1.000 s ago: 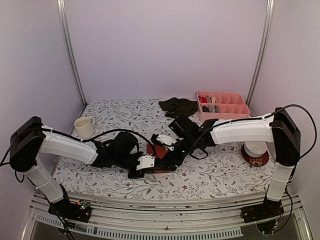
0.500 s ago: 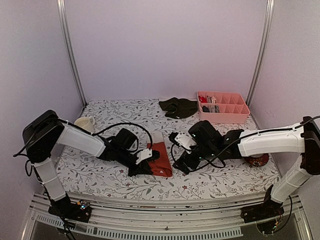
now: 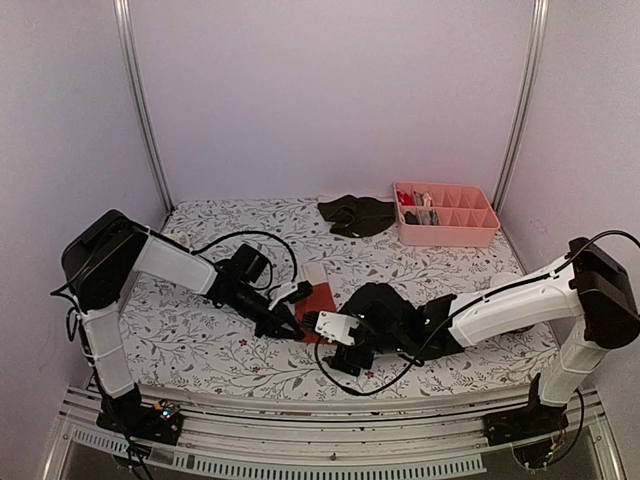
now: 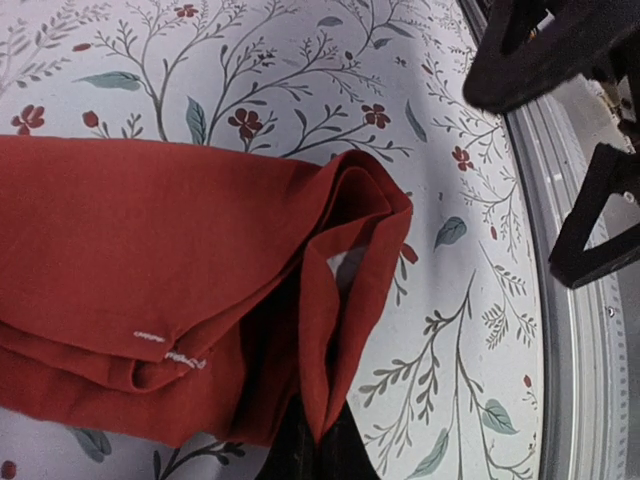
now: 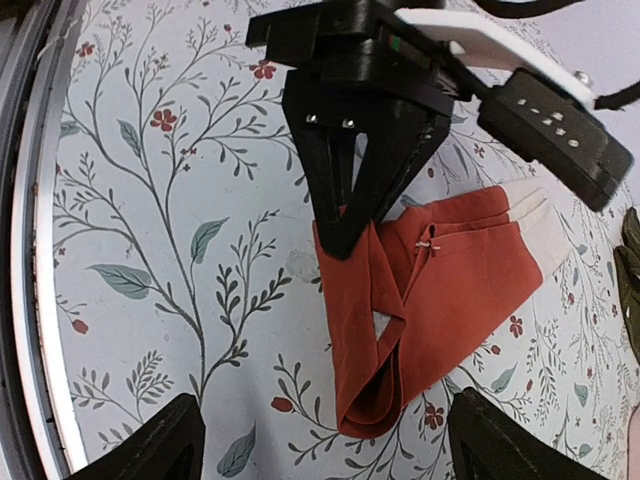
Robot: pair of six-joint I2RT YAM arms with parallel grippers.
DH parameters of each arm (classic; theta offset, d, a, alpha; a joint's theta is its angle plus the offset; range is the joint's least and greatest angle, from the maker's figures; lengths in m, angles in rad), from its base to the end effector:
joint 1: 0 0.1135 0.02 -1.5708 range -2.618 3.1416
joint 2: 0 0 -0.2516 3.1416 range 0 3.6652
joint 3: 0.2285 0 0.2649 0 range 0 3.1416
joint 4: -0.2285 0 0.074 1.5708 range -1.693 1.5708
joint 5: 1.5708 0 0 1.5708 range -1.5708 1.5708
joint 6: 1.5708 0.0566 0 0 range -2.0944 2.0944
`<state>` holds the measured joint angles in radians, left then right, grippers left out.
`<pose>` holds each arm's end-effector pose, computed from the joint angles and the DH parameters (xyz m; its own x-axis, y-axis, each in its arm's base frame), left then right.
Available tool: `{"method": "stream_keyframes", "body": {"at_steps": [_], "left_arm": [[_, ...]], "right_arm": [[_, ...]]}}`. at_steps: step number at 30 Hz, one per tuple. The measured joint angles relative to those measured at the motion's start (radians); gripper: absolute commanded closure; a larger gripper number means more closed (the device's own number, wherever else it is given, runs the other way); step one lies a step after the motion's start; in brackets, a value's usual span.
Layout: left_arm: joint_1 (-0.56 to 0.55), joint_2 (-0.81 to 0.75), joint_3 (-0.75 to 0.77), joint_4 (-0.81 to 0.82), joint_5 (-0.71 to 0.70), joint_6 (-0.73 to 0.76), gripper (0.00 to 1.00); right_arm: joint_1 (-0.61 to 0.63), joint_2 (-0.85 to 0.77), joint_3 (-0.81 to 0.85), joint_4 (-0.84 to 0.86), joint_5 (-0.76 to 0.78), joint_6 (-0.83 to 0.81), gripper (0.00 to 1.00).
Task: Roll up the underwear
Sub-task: Roll the underwear at the center of the board.
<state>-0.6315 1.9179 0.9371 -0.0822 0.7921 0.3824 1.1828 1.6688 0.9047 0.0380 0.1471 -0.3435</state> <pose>0.2622 -0.2417 0.0697 -0.3954 0.6139 -0.6832 0.9071 0.1439 -0.3956 0.1475 0.3390 0.1424 0.0579 -0.7389 -0.6713 -0.9077 0.2409 -0.3435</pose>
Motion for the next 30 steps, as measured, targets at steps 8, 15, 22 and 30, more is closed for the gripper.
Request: {"method": "stream_keyframes", "body": {"at_steps": [8, 15, 22, 30], "left_arm": [[0.003, 0.02, 0.021, -0.041, 0.035, -0.036, 1.0], [0.008, 0.054, 0.037, -0.053, 0.051, -0.06, 1.0], [0.021, 0.075, 0.055, -0.064, 0.088, -0.078, 1.0], [0.033, 0.08, 0.058, -0.07, 0.099, -0.085, 1.0]], "right_arm": [[0.031, 0.154, 0.075, 0.02, 0.027, -0.155, 0.42], [0.033, 0.2, 0.099, 0.051, 0.041, -0.236, 0.61], [0.033, 0.257, 0.106, 0.066, 0.08, -0.267, 0.63], [0.027, 0.306, 0.137, 0.117, 0.163, -0.291, 0.62]]}}
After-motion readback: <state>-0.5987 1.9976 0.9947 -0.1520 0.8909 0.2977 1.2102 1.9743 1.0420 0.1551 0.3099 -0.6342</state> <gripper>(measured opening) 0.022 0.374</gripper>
